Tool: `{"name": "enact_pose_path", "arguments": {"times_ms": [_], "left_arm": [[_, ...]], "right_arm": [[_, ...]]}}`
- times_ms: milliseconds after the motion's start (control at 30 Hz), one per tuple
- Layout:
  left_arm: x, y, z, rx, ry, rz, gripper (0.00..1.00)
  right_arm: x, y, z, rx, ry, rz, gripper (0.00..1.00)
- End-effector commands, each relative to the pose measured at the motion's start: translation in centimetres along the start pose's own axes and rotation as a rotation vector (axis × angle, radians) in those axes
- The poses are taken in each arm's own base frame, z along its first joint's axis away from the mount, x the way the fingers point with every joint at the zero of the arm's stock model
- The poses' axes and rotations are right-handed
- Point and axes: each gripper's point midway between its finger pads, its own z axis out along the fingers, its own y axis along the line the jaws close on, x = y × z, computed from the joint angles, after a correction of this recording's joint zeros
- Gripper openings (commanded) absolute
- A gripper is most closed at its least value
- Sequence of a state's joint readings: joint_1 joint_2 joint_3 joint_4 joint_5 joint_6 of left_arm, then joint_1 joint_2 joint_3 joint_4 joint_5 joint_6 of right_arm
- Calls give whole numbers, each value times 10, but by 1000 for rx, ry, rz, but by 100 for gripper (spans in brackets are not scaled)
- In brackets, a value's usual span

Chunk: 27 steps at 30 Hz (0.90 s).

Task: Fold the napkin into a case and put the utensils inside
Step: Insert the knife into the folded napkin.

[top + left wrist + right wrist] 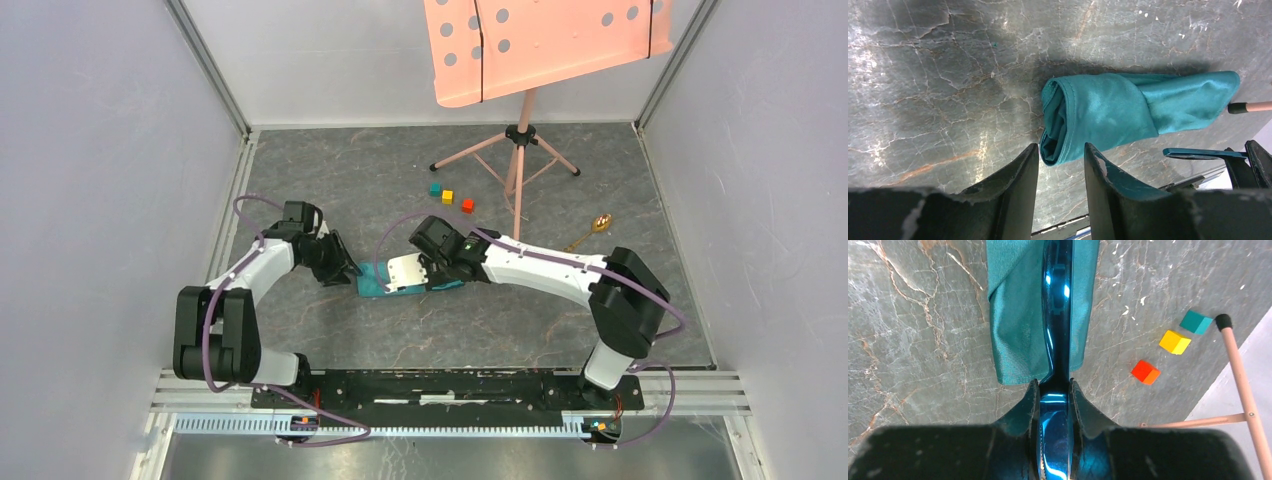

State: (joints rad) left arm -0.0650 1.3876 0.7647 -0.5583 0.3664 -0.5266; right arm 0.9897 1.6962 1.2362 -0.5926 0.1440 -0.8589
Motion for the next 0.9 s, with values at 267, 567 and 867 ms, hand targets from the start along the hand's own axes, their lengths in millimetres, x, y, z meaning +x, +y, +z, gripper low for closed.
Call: {"name": "enact_pose_path", "arguments": {"times_ms": [267,567,867], "left_arm": [[-8,0,21,24,-13,-51,45],[-4,4,25,20,-6,-61,35],[-1,1,29,32,6,-61,35]], "right_arm": [[1,-23,11,18,23,51,0],[3,-23,29,-4,51,78,0],[-9,-22,42,-32,16,103,0]]}}
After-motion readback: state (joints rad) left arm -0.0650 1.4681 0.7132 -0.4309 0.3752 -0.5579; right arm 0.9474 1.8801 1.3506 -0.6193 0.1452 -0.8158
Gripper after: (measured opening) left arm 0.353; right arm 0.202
